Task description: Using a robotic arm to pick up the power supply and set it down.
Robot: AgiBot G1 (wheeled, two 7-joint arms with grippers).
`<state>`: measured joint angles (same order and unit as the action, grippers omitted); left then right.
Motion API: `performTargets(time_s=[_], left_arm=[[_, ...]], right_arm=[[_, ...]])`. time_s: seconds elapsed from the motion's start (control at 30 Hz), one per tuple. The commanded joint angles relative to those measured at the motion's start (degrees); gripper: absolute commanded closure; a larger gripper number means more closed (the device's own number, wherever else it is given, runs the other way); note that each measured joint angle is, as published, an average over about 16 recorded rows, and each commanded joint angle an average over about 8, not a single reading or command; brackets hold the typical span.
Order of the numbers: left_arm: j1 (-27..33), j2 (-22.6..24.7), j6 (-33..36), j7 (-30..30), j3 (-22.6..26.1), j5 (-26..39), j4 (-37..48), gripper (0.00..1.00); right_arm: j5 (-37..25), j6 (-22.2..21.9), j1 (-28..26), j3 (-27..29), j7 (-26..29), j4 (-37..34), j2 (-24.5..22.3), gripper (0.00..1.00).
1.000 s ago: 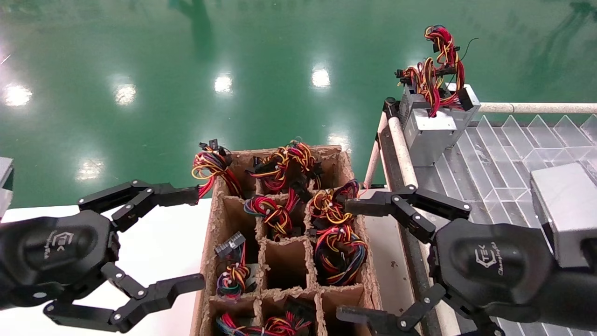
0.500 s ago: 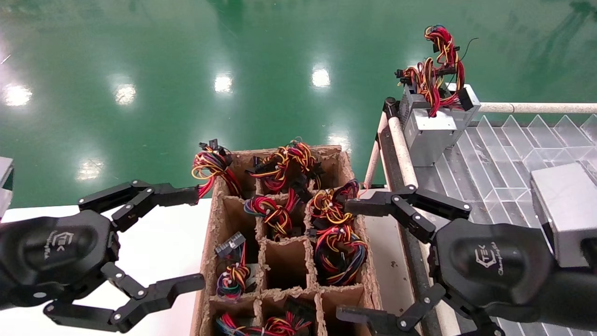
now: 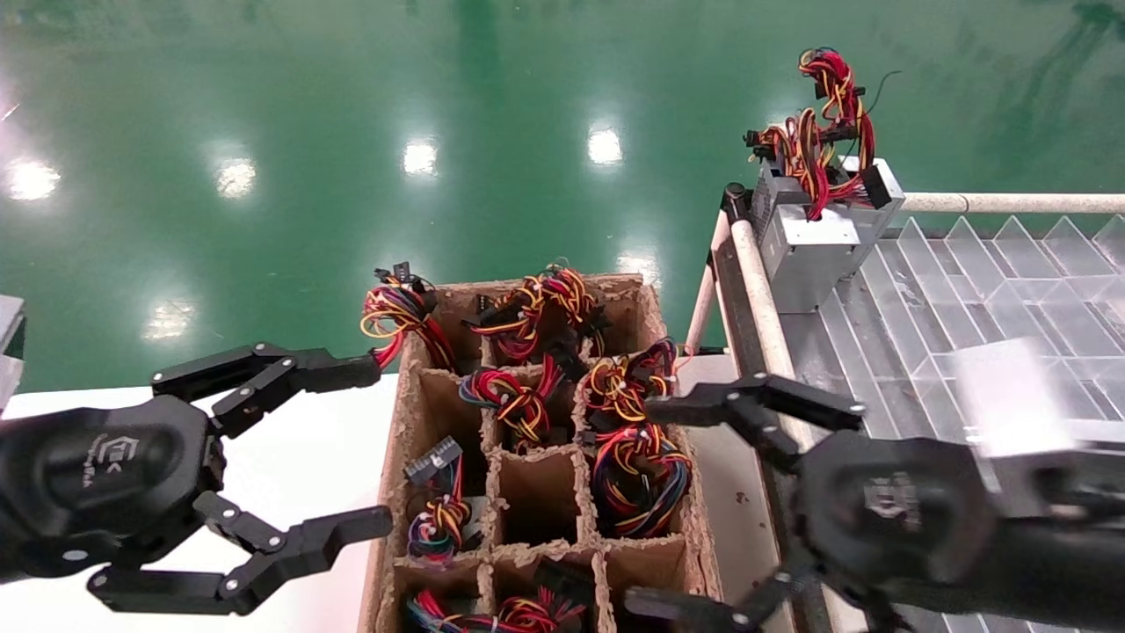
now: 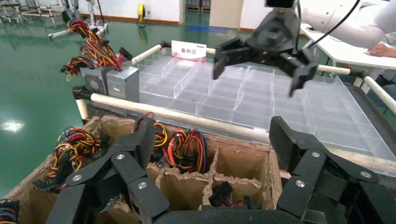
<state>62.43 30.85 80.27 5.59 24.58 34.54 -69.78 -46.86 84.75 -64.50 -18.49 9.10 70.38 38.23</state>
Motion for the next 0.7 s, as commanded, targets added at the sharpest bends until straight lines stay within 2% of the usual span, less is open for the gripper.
performTargets(time_s=[0.03,0.23,0.53,0.6,0.7], left_arm=[[0.0,0.0,0.0,0.0,0.0,0.0,0.0,1.0],[0.0,0.0,0.0,0.0,0.0,0.0,0.0,1.0],[0.0,0.0,0.0,0.0,0.0,0.0,0.0,1.0],[0.0,0.0,0.0,0.0,0.0,0.0,0.0,1.0],[0.0,0.0,0.0,0.0,0.0,0.0,0.0,1.0]], right_arm=[[-1.69,-0.47,-0.64,-0.66,-0.29,-0.31,0.58,0.0],[-6.68,-0.26,-6.34,-4.41,-1.75,-7.09,7.77,0.0],[-17.37,-2.9,-16.28,-10.3,-9.34,-23.91,20.61,0.0],[-19.06,-3.54,-17.94,-11.21,-11.18,-27.73,22.93,0.13],[-20.54,-4.11,-19.94,-12.06,-13.86,-33.35,25.93,0.5]])
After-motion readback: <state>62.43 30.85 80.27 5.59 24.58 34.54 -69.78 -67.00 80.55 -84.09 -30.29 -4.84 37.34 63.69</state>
